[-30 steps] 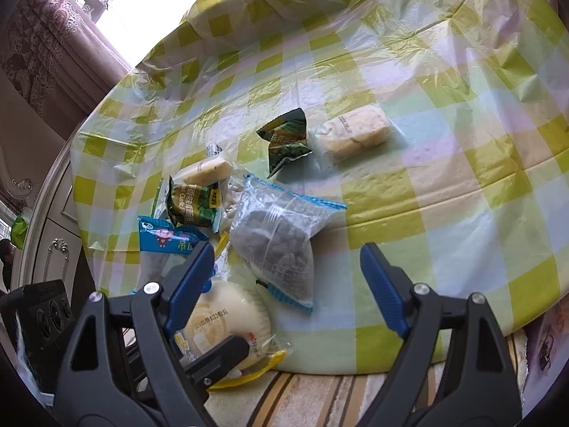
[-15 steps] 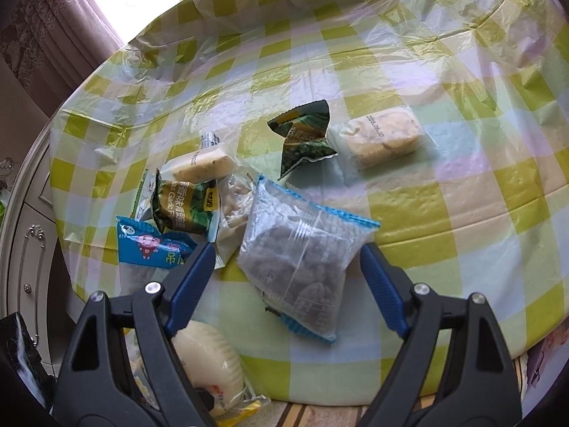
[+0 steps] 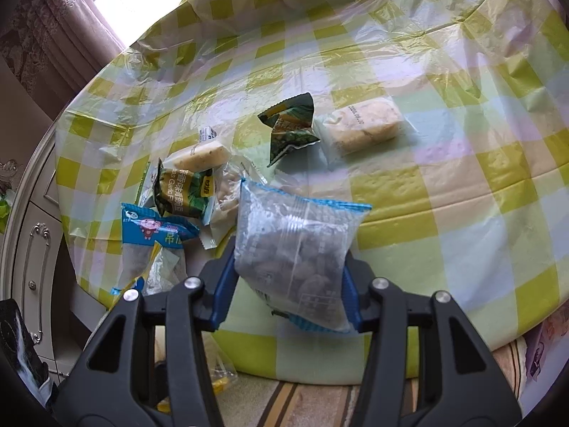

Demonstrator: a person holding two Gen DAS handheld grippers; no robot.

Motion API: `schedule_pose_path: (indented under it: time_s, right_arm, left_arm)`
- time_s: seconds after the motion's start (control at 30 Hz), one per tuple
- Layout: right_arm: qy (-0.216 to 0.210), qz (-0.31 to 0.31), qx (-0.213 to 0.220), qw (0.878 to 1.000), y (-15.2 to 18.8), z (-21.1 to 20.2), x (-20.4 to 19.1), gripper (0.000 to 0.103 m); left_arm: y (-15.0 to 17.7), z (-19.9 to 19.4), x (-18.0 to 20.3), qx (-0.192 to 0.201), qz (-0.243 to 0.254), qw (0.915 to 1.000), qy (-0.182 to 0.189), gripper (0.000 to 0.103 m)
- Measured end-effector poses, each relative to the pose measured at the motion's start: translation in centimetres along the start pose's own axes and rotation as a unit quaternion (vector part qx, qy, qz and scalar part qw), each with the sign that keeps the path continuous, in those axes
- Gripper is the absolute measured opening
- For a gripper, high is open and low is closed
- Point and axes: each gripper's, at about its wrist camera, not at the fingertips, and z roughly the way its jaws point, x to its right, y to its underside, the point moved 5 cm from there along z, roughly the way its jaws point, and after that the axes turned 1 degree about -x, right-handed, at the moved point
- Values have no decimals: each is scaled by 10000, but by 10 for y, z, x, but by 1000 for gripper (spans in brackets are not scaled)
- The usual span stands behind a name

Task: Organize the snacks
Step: 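Grasp the clear cookie bag with the right gripper while the left gripper grasps the round bun bag, then carry the cookie bag and bun bag into the white box and open both grippers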

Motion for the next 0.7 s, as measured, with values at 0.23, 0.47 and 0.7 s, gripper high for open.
schedule_pose_path:
  time_s: [0.23, 0.47, 0.7]
  right_arm:
    - [-119, 162, 122, 9997, 8, -23, 16, 54]
    - [-243, 494, 256, 9982, 15, -49, 44, 54]
    - [-311, 786, 453, 9954, 20, -76, 78, 54]
  left_arm:
    - [-2, -5, 10, 75, 177, 9998, -85, 49]
    - [-5, 0, 34, 34, 423, 9991, -40, 49]
    - [-3, 12, 71, -53, 760, 9971, 80, 49]
